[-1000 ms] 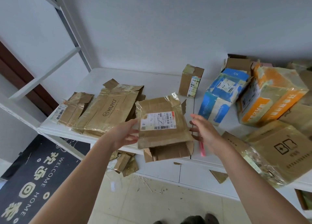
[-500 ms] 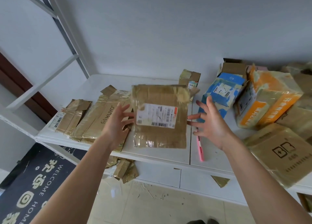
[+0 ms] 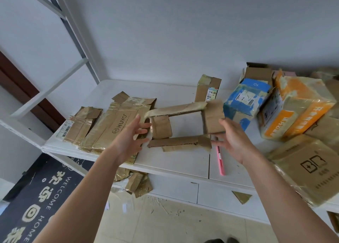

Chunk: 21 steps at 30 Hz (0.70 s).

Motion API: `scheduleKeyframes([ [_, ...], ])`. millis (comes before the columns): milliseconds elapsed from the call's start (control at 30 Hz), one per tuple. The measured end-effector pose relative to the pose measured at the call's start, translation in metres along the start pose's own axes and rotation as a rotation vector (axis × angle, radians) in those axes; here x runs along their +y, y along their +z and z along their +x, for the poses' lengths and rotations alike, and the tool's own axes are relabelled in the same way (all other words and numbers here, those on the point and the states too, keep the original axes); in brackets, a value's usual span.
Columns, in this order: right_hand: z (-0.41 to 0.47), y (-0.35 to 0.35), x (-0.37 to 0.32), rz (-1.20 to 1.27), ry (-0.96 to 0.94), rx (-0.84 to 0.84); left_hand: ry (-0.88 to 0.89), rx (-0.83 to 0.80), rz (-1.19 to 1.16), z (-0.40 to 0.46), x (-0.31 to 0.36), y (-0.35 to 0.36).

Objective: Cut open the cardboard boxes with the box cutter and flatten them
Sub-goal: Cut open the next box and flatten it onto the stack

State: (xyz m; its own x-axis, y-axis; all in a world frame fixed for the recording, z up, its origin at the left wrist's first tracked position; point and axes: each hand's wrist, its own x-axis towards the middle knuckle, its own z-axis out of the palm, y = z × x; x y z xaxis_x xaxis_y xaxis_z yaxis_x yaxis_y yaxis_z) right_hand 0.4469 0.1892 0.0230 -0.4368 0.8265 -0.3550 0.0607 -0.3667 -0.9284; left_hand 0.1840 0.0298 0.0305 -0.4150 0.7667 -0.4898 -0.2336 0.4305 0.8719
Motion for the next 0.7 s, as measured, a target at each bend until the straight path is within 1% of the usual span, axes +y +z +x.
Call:
scheduleKeyframes([
  [100, -0.001, 0.004, 0.007, -0.098, 0.024, 0.016, 0.006, 0.019, 0.232, -0.001, 0.006, 0.011],
  [167, -0.001, 0.004, 0.013, -0.119, 0.031, 0.012, 0.060, 0.110, 0.409, 0.000, 0.008, 0.023],
  [200, -0.002, 0.003, 0.014, -0.124, 0.033, 0.007, 0.072, 0.187, 0.466, 0.002, 0.009, 0.030],
  [267, -0.001, 0.003, 0.017, -0.153, 0.048, 0.004, 0.051, 0.336, 0.522, 0.007, 0.010, 0.045],
  [333, 0.000, 0.004, 0.019, -0.167, 0.038, 0.000, 0.044, 0.452, 0.566, 0.012, 0.007, 0.061],
  [400, -0.002, 0.005, 0.020, -0.162, 0.020, -0.018, 0.049, 0.531, 0.647, 0.015, 0.004, 0.072],
  [467, -0.001, 0.004, 0.021, -0.153, 0.006, -0.018, 0.025, 0.576, 0.690, 0.019, 0.002, 0.074],
  [500, -0.002, 0.004, 0.020, -0.149, 0.004, -0.019, 0.024, 0.577, 0.674, 0.021, 0.002, 0.073],
  [567, -0.006, 0.003, 0.017, -0.178, -0.034, -0.040, 0.084, 0.558, 0.556, 0.024, 0.001, 0.068],
  [633, -0.005, -0.002, 0.015, -0.223, -0.092, -0.032, 0.173, 0.526, 0.348, 0.023, 0.000, 0.057],
  [700, -0.005, -0.006, 0.011, -0.249, -0.168, -0.040, 0.222, 0.466, 0.138, 0.019, -0.001, 0.039],
])
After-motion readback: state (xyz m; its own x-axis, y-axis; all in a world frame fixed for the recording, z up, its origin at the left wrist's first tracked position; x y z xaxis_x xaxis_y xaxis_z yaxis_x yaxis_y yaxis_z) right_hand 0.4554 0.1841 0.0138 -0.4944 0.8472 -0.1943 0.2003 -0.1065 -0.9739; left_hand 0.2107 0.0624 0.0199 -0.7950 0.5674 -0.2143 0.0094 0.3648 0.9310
